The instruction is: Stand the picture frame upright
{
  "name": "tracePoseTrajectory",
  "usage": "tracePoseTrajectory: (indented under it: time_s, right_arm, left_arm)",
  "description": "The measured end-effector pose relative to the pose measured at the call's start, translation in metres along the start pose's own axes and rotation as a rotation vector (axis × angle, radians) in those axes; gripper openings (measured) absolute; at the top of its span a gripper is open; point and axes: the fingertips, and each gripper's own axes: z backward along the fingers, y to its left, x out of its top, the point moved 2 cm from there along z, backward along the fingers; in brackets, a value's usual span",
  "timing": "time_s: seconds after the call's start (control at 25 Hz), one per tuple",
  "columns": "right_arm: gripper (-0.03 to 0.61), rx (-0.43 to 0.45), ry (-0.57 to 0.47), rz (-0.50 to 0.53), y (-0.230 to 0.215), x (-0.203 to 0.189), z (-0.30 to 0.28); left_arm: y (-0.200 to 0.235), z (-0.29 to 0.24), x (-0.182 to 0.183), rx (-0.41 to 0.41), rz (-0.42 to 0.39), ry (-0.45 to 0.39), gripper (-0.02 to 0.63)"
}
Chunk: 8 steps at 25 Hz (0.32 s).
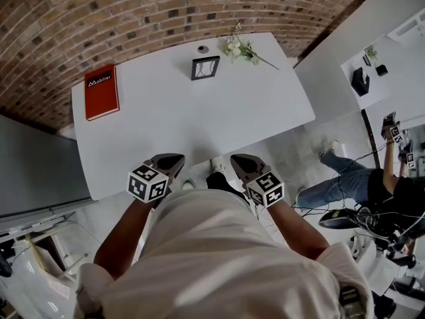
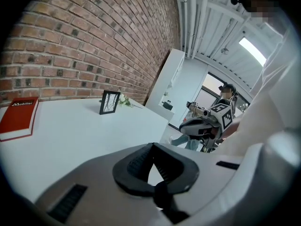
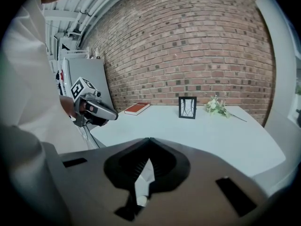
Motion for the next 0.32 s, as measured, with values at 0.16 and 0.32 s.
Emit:
tracePoseTrajectory:
  time_s: [0.16, 0.32]
  right_arm:
    - [0.005, -0.001, -0.007, 0.002, -0.0027, 0.0008, 0.0020]
    - [0.005, -0.003, -0.011, 0.002, -0.0081, 0.0005, 0.0054]
  left_arm:
    - [-0.0019, -0.0038, 0.0016, -0.007, 0.005, -0.003, -0.005]
    - [-0.0064, -0.0096, 0.0038, -0.023, 0.016, -0.014, -0.005]
